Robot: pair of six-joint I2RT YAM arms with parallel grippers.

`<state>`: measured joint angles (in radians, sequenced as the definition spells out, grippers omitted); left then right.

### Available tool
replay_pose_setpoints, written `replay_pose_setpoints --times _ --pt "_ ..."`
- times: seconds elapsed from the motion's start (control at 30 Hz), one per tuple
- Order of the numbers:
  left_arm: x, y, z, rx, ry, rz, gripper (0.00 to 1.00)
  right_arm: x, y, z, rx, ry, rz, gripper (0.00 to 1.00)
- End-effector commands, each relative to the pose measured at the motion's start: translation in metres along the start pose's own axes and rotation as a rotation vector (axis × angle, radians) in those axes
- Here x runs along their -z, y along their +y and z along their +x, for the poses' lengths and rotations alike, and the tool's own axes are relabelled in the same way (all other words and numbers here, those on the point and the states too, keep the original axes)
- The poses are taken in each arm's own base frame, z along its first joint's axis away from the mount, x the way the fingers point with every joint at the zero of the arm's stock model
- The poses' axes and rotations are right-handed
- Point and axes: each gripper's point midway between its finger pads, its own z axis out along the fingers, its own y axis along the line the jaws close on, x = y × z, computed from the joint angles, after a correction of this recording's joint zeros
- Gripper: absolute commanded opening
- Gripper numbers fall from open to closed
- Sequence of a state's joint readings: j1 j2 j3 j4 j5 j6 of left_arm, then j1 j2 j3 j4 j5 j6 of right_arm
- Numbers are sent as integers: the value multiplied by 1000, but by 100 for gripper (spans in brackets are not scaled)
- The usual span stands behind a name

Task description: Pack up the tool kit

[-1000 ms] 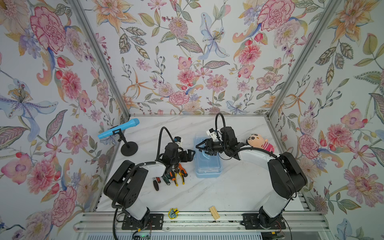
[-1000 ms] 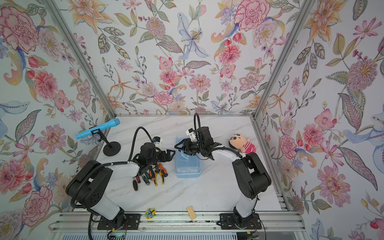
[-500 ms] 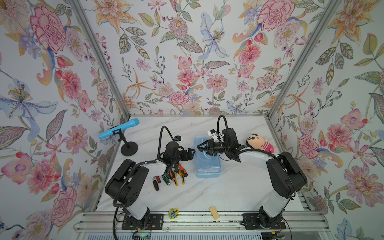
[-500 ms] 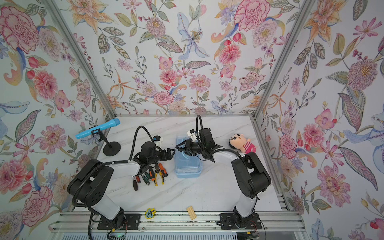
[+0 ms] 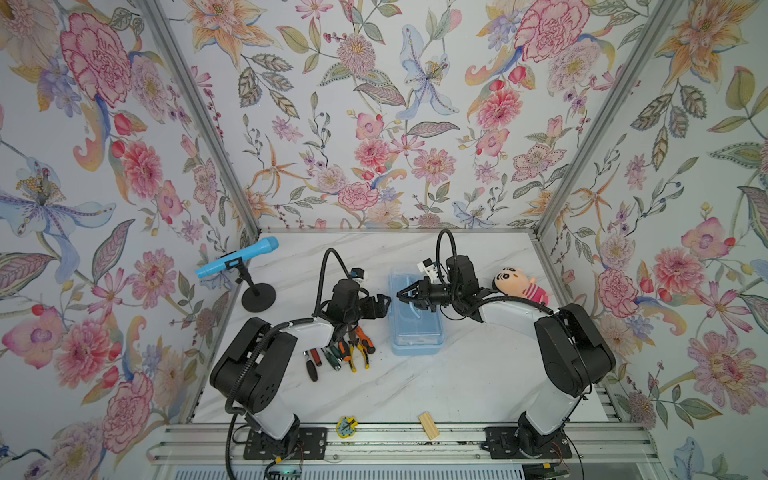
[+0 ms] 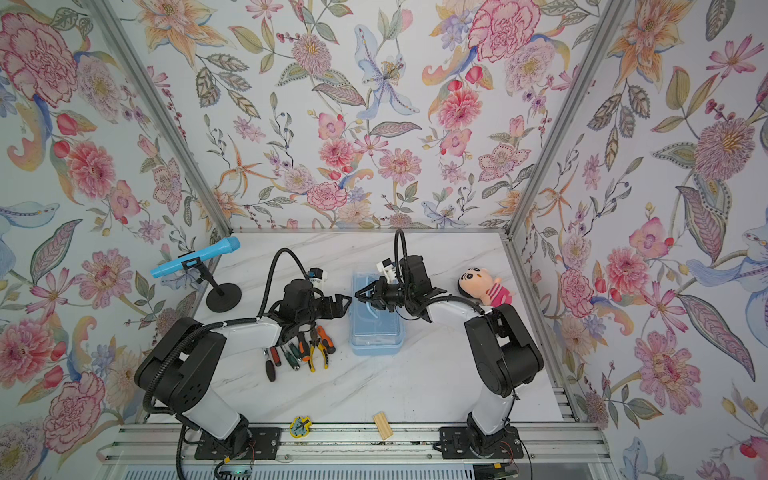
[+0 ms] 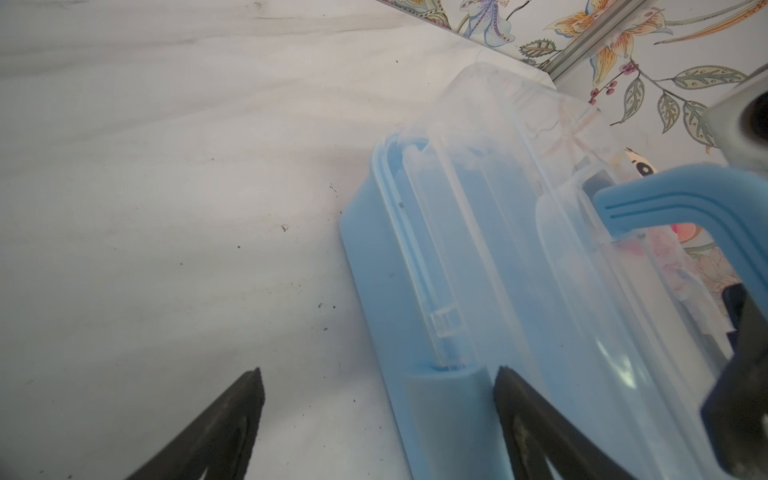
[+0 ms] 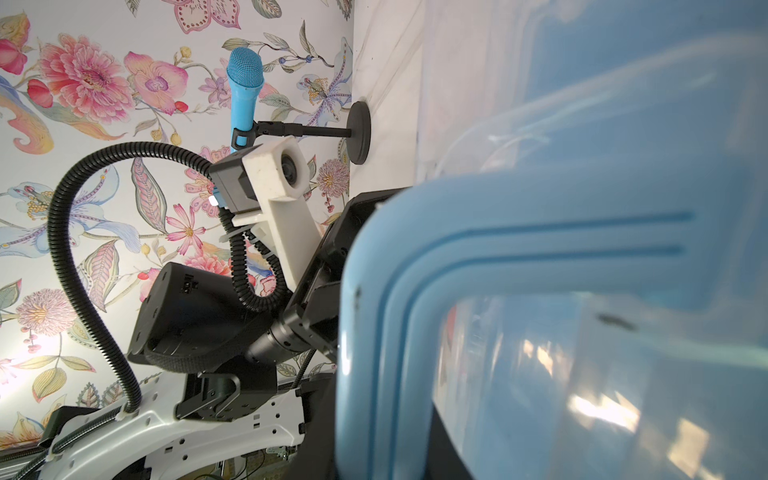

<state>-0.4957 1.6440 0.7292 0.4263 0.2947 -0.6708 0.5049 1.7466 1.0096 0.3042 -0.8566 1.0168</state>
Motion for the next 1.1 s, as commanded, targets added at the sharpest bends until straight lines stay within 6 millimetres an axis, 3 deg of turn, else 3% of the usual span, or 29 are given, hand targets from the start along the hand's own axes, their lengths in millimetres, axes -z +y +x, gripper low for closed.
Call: replay_pose_setpoints --times 0.0,0.13,0.33,0.53,0.63,0.87,1.07 --pt "6 -23 -5 -43 8 84 90 -1 26 12 140 53 -90 0" --pt "14 -20 -7 -29 -5 90 91 10 36 9 177 33 -121 0" --pt "17 -16 1 -13 8 88 91 17 33 10 180 26 -110 0" --pt "36 -21 5 78 -22 171 90 20 33 10 167 14 -137 0" --pt "45 -30 6 138 -39 250 90 24 35 9 164 8 -160 0" --pt "62 -59 -13 241 -114 436 93 35 24 5 130 -1 -198 0" --pt "60 -71 -10 342 -103 576 91 44 20 2 111 -13 -259 0"
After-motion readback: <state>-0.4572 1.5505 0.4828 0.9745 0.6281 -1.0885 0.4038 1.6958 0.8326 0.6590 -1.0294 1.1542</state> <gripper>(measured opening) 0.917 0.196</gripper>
